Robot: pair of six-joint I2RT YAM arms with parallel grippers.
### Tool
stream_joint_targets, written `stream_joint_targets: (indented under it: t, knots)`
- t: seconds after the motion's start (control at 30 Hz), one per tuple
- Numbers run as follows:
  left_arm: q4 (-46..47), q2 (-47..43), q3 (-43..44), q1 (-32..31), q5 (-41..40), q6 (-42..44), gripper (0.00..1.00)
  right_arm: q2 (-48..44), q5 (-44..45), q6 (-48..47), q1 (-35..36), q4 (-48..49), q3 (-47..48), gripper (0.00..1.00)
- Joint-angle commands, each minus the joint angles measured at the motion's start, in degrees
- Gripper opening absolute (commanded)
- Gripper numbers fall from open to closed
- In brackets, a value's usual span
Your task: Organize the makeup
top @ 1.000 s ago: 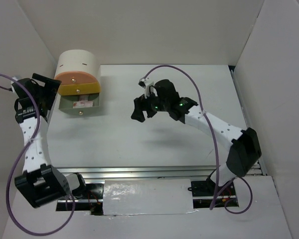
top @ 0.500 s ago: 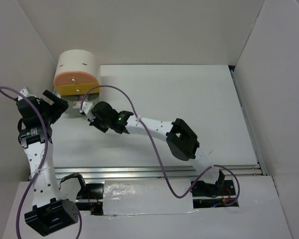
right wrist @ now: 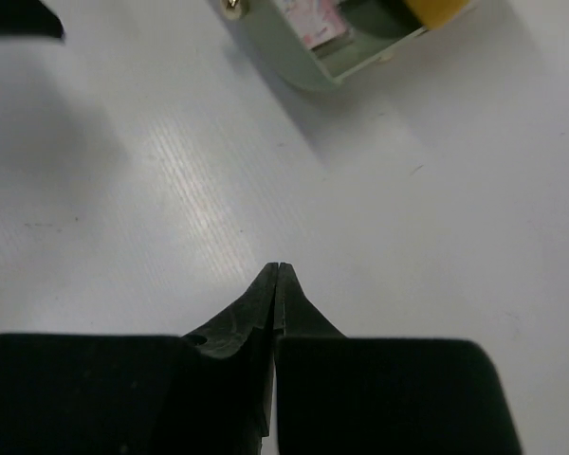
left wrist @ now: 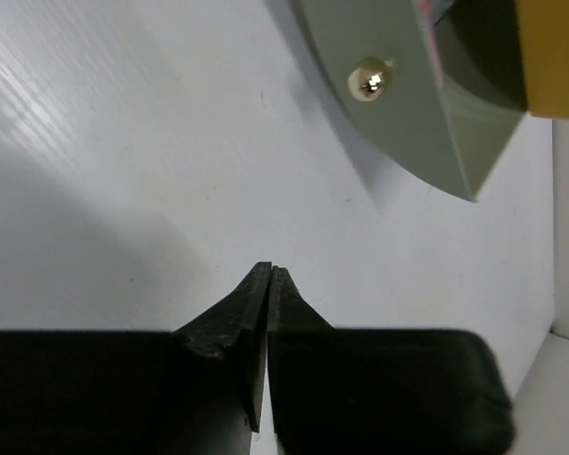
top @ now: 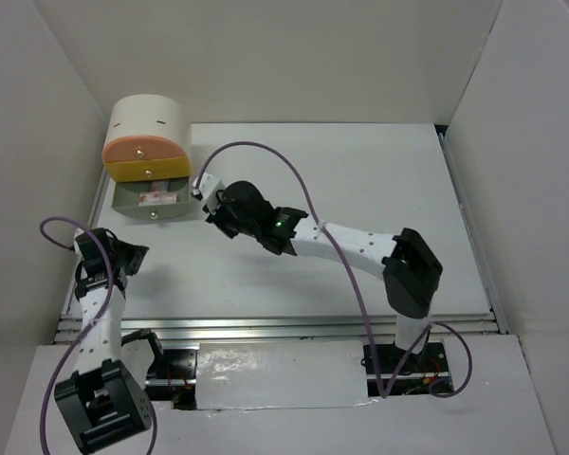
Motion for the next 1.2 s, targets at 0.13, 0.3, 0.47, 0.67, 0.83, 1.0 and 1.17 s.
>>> stream_joint_targets:
  t: [0.13, 0.3, 0.47, 0.67, 0.83, 1.0, 1.17]
  knots:
    - [39.4, 14.6, -12.2, 0.1, 5.9, -15.4, 0.00, -16.6, 4.2, 5.4, -0.7, 7.6, -11.7, 0.00]
    - [51.4, 29.4, -9.4, -0.2, 5.7, -17.9, 0.00, -28.7, 1.2, 10.7, -2.8, 11.3, -22.1, 0.00]
    - [60.6, 38.5, -5.4, -0.7, 7.1, -19.0, 0.00, -37.6, -1.3, 13.6, -5.2, 14.5, -28.3, 0.00]
    - [66.8, 48.7, -0.2, -2.1, 7.5, -21.4, 0.00, -37.4, -2.2, 13.6, -6.1, 13.1, -28.6, 0.00]
    - [66.3, 52.6, 4.6, -3.9, 6.0, -21.7, 0.00, -35.6, -2.9, 13.2, -6.3, 13.0, -28.2, 0.00]
    - [64.0, 55.6, 8.5, -4.4, 3.4, -21.6, 0.00, -34.1, -4.0, 12.9, -6.8, 13.2, -27.9, 0.00]
    - [62.5, 58.8, 13.5, -5.0, 1.4, -20.7, 0.00, -32.4, -5.8, 13.0, -7.1, 13.7, -27.3, 0.00]
